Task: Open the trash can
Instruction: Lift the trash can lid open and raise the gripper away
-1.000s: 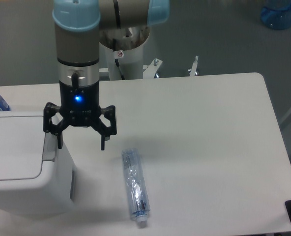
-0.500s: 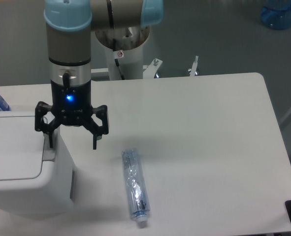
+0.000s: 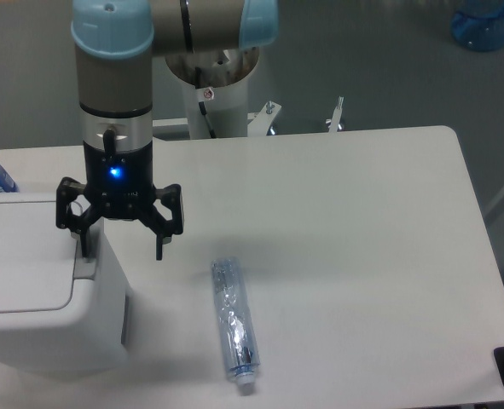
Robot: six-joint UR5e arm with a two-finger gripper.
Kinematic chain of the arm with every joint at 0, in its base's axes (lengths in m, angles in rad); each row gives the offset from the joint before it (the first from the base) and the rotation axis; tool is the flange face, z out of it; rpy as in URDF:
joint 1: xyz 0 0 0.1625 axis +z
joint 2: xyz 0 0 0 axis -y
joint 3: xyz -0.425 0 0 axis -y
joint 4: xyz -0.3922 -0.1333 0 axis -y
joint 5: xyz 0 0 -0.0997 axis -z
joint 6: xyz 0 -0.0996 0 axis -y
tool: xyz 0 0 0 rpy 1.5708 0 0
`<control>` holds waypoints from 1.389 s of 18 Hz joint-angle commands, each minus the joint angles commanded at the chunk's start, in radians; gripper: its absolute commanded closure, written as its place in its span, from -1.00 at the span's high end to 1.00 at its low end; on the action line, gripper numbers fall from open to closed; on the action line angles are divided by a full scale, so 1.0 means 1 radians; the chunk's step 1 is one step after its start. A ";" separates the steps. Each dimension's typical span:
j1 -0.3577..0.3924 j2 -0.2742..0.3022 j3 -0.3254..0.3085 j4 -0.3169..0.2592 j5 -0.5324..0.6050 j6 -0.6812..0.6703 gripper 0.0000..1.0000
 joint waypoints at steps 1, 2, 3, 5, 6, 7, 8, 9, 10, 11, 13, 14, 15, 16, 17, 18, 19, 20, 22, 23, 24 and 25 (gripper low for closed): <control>0.002 -0.002 -0.003 0.000 0.000 0.000 1.00; 0.000 -0.002 -0.006 0.000 0.000 0.000 1.00; 0.000 -0.002 -0.006 0.000 0.000 0.000 1.00; 0.000 -0.006 -0.006 0.000 0.000 0.000 1.00; 0.002 -0.006 -0.005 0.000 0.000 0.000 1.00; 0.000 -0.006 -0.005 0.000 0.000 0.000 1.00; 0.000 -0.008 -0.005 0.000 0.000 0.000 1.00; 0.000 -0.006 -0.003 0.000 -0.002 0.000 1.00; 0.002 -0.005 0.000 0.000 0.000 0.000 1.00; 0.002 -0.002 0.009 0.000 0.000 0.000 1.00; 0.014 0.003 0.031 0.000 -0.002 0.003 1.00; 0.026 0.003 0.038 0.000 -0.002 0.003 1.00; 0.040 0.005 0.040 0.000 -0.003 0.005 1.00; 0.047 0.005 0.043 0.000 -0.003 0.005 1.00; 0.060 0.011 0.044 0.000 -0.003 0.005 1.00; 0.077 0.020 0.044 0.000 -0.003 0.006 1.00; 0.086 0.026 0.044 0.000 0.000 0.005 1.00; 0.100 0.026 0.046 0.002 0.005 0.012 1.00; 0.121 0.028 0.046 0.000 0.008 0.017 1.00; 0.133 0.026 0.046 0.000 0.009 0.018 1.00; 0.144 0.026 0.046 -0.002 0.009 0.023 1.00; 0.153 0.026 0.048 -0.006 0.011 0.041 1.00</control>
